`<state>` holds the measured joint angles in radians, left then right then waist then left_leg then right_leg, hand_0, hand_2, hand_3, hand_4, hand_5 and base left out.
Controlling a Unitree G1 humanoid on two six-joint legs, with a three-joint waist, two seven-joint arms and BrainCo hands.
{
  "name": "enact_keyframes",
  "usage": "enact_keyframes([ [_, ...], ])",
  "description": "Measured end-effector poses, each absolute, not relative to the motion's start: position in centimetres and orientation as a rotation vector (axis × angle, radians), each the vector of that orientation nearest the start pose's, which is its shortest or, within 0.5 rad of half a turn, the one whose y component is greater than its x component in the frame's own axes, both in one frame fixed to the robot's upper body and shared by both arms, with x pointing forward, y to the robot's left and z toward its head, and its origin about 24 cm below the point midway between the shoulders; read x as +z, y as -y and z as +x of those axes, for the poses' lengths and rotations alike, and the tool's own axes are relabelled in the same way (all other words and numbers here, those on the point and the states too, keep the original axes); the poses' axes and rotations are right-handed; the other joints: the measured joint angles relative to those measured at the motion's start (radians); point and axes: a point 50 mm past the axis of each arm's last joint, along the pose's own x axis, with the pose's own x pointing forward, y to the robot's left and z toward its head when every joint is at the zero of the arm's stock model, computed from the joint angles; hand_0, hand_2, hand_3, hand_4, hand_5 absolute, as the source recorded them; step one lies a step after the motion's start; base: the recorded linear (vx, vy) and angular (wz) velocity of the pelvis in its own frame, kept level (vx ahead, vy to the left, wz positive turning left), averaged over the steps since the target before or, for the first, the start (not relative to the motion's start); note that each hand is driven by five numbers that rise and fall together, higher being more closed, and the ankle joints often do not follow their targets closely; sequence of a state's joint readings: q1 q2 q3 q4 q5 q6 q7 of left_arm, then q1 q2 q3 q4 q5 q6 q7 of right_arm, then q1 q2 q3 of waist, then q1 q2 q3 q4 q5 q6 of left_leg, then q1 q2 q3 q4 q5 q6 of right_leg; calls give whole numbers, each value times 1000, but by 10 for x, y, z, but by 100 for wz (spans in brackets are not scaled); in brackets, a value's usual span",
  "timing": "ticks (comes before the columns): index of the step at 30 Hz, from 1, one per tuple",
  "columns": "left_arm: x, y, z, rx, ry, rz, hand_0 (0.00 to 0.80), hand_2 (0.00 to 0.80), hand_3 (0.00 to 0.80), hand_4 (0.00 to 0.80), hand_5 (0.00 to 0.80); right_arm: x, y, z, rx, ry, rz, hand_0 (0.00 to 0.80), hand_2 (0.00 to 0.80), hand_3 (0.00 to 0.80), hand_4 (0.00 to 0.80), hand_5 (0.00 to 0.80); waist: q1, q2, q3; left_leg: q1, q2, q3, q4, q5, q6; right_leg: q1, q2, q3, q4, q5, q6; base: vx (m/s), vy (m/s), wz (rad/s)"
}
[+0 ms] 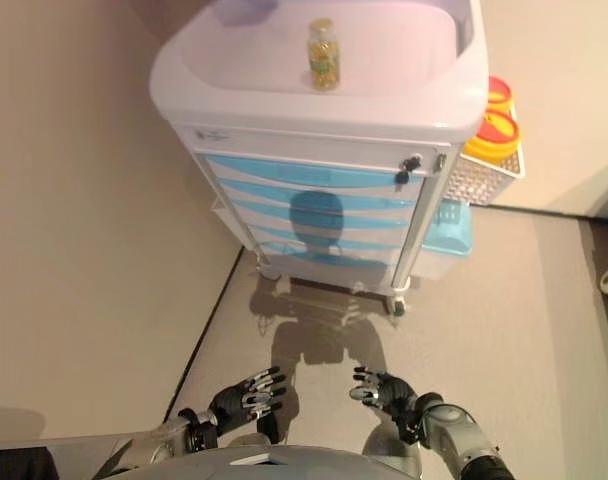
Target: Open the drawer and pick up the medicine
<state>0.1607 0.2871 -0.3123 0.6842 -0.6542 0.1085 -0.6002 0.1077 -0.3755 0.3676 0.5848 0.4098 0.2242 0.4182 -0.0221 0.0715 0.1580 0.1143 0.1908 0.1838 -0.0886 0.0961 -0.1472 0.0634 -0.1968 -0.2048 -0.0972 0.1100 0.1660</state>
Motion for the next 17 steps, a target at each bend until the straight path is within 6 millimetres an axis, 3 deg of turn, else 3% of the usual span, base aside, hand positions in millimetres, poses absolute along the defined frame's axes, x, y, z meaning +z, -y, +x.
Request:
enact_keyframes([
  [7,-128,-166,106,-410,-911,-664,0,0,0,0,0,-133,169,120,475,-1089,239,0,0,0,0,0,42,-26,-59,-4,0,-25,-4,0,-1,17,-2,-26,0,-1,1,-14,22,10],
  [17,-135,-160,100,-411,-958,-718,0,0,0,0,0,-142,174,108,445,-1145,278,0,0,0,0,0,53,-24,-105,-3,0,-41,-5,3,3,37,-3,-45,0,-5,0,-6,-2,5],
])
